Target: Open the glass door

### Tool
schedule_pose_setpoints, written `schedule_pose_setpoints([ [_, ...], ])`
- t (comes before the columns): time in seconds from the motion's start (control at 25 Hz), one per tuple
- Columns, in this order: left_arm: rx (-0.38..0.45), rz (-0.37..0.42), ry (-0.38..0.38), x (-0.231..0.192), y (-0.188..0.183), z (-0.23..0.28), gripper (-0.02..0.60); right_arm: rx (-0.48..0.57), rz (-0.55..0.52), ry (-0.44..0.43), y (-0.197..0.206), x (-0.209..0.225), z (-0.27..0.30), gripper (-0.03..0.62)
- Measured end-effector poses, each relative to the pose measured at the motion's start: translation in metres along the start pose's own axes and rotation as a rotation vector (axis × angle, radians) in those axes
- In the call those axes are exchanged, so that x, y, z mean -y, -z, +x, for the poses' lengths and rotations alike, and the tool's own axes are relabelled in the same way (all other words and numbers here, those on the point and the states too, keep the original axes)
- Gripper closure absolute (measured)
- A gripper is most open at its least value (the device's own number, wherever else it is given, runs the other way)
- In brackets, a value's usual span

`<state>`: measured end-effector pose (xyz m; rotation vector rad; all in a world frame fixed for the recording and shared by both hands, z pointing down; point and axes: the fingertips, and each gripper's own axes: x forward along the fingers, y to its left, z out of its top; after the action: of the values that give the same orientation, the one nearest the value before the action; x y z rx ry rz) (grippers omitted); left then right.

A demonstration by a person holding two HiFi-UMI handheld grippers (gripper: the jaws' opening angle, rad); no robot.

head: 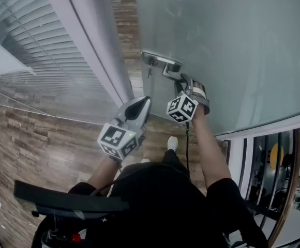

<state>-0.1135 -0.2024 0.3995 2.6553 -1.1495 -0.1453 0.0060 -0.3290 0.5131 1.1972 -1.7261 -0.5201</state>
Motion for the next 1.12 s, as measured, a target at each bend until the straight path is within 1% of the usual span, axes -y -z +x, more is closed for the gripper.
schedule_pose_setpoints([
  [0.36, -0.01, 0.012, -0.018, 0.0, 0.004, 0.054, 0.581, 0.05, 0.047, -0.069, 0.006, 0.011, 0.027, 0.448],
  [0.52, -0.016, 0.02, -0.037, -0.005, 0.003, 0.083, 0.58, 0.072, 0.074, -0.137, 0.006, 0.018, 0.045, 0.448],
  [0.64, -0.016, 0.023, -0.059, -0.008, 0.001, 0.104, 0.58, 0.098, 0.075, -0.164, 0.005, 0.023, 0.057, 0.45],
  [0.88, 0.002, 0.045, -0.11, -0.006, -0.012, 0.144, 0.581, 0.124, 0.075, -0.17, -0.001, 0.044, 0.076, 0.453],
  [1.12, -0.001, 0.054, -0.162, -0.016, -0.002, 0.168, 0.581, 0.126, 0.124, -0.129, 0.0, 0.064, 0.098, 0.454],
])
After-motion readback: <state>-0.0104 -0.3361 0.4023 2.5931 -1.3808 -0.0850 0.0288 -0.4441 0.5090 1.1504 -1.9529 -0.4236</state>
